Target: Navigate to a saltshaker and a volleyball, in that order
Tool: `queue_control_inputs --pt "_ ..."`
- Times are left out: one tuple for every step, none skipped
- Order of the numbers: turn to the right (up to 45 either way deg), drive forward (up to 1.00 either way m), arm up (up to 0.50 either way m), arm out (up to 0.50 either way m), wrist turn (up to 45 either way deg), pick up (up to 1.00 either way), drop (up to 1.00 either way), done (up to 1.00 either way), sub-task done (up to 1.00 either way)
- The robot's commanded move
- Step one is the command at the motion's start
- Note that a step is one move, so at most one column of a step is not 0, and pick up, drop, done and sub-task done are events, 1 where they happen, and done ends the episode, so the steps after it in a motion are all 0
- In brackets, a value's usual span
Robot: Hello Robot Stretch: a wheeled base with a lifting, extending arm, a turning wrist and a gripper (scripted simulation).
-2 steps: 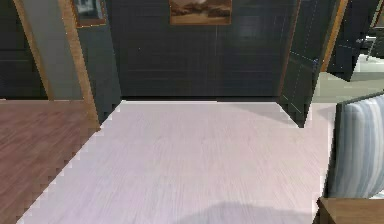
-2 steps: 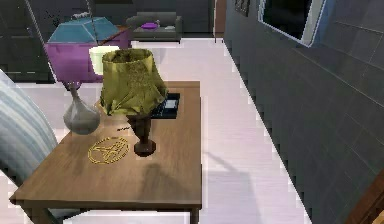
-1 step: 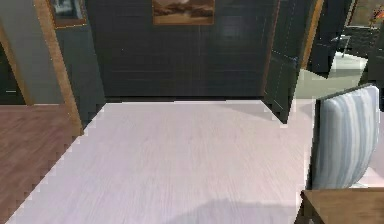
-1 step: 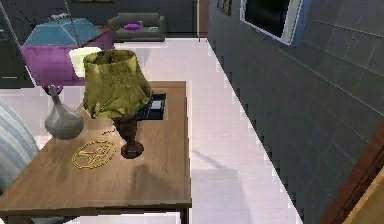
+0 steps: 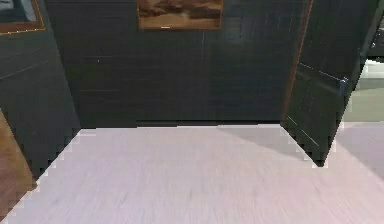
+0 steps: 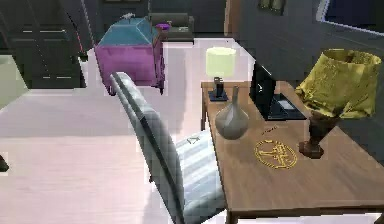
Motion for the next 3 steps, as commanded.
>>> queue_control_inputs --pt "39.0 0.0 0.0 0.0 0.0 0.0 0.0 0.0 0.0" --pt "0.0 1.0 0.0 0.0 0.0 0.0 0.0 0.0 0.0" --pt "9.0 0.0 0.0 0.0 0.0 0.0 0.0 0.0 0.0"
